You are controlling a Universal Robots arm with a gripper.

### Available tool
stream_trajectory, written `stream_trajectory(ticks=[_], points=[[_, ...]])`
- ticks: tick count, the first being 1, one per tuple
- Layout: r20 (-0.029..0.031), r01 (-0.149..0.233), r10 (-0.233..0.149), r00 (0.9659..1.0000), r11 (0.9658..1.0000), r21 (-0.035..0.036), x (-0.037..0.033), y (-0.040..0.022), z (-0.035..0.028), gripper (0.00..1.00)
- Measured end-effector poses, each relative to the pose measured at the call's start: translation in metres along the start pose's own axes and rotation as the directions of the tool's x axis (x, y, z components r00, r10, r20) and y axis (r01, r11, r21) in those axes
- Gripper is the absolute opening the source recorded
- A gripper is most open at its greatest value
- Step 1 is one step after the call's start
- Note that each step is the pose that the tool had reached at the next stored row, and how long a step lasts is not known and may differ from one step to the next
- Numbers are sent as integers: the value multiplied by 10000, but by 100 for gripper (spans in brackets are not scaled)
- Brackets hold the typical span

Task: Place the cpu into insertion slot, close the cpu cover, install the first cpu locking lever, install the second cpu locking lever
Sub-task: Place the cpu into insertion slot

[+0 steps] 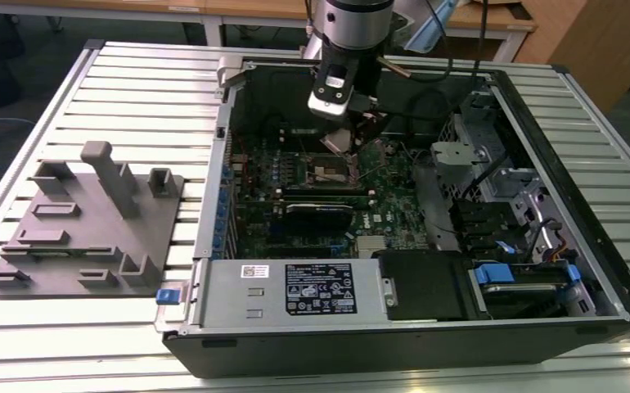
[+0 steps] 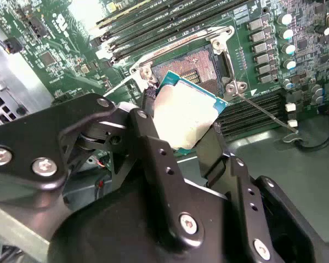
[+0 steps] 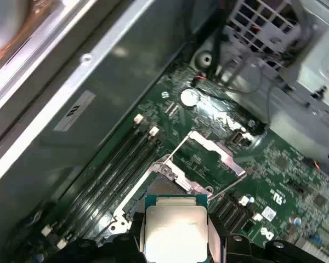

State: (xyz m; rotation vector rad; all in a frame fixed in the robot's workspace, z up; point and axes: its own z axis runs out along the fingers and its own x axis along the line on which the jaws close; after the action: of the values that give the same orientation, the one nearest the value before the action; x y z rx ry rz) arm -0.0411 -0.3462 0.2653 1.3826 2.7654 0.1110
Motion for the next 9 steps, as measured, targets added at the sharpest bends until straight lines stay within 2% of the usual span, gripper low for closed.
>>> stream_trajectory(ticks=[1, 9], points=[[18, -214, 214, 9998, 9998, 1, 0, 0, 1, 54], [18, -216, 216, 9998, 9998, 1, 0, 0, 1, 54]])
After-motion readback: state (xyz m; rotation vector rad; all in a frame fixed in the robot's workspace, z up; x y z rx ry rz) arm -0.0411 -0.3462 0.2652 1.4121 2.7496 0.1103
